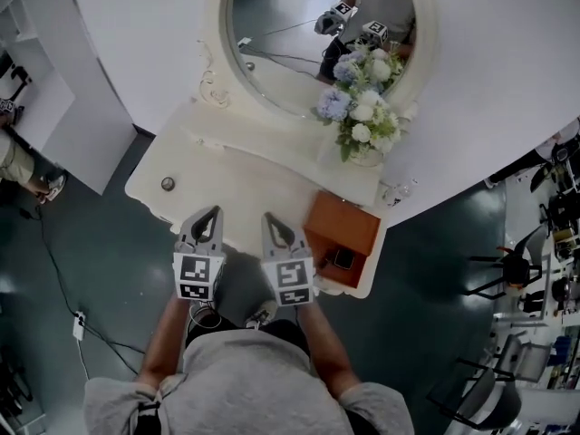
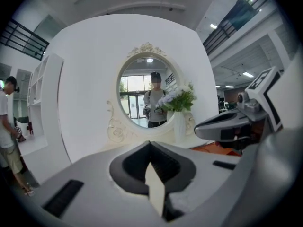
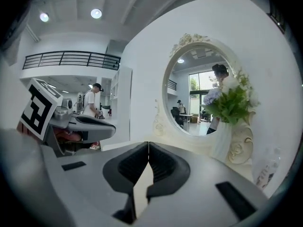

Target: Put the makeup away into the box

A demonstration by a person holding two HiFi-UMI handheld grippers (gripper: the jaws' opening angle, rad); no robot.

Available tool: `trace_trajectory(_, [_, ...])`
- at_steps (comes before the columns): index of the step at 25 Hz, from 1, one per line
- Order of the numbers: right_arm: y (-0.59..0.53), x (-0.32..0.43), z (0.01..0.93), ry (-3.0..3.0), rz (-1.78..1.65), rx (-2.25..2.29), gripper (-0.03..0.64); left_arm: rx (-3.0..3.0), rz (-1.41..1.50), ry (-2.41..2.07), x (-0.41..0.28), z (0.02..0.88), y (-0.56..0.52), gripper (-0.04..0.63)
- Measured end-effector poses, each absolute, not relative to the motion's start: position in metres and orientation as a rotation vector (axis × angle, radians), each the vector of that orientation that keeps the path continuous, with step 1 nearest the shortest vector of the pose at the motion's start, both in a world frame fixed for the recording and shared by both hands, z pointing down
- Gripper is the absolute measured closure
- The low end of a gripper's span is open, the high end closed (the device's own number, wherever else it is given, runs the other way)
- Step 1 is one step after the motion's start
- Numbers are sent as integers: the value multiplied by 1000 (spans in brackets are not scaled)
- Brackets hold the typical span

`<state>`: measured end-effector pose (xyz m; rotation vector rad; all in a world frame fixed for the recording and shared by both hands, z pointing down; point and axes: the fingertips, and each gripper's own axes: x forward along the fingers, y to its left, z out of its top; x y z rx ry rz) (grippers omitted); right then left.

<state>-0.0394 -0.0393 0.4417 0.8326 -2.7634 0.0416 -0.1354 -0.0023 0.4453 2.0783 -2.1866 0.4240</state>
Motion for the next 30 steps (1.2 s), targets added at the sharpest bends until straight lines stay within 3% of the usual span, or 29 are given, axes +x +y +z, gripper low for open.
trace_trajectory(19, [0, -282, 487, -2739, 59, 497, 603, 1756, 391, -2286, -358, 486, 60, 595])
trace_trajectory(30, [-17, -369, 565, -2594, 151, 529, 600, 1699, 403, -2179, -444, 549, 55, 595])
